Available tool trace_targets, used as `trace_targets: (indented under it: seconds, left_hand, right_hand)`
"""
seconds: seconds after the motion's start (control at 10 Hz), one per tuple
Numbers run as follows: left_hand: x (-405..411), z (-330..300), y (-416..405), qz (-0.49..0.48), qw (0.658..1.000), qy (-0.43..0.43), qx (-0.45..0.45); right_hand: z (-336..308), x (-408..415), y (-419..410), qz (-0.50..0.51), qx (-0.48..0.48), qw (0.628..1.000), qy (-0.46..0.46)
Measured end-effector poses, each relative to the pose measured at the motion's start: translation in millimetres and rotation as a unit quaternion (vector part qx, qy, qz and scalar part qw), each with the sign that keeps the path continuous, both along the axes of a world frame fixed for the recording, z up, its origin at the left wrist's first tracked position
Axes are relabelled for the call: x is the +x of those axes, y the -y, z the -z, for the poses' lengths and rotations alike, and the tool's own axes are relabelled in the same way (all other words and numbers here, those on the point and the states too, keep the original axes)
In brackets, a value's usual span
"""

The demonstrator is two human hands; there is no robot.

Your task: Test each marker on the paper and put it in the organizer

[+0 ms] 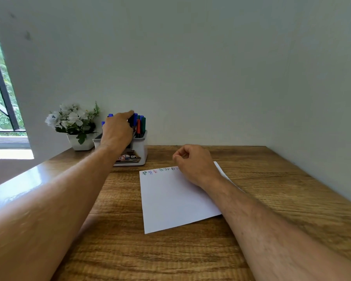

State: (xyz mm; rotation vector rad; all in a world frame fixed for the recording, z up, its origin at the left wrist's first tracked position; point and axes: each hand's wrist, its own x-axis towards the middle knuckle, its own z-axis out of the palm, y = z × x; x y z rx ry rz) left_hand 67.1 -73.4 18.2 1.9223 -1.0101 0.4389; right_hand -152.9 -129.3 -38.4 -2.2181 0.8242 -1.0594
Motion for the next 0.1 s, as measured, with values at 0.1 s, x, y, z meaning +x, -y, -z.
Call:
trace_targets:
  seconds: [0.1]
  left_hand:
    - [-3.9,-4.5,-8.0,-0.004,0.999,-0.014,-0.042]
  right_hand:
    - [-2.8,-4.9,-0.2,0.014,-0.003,1.0,0.009]
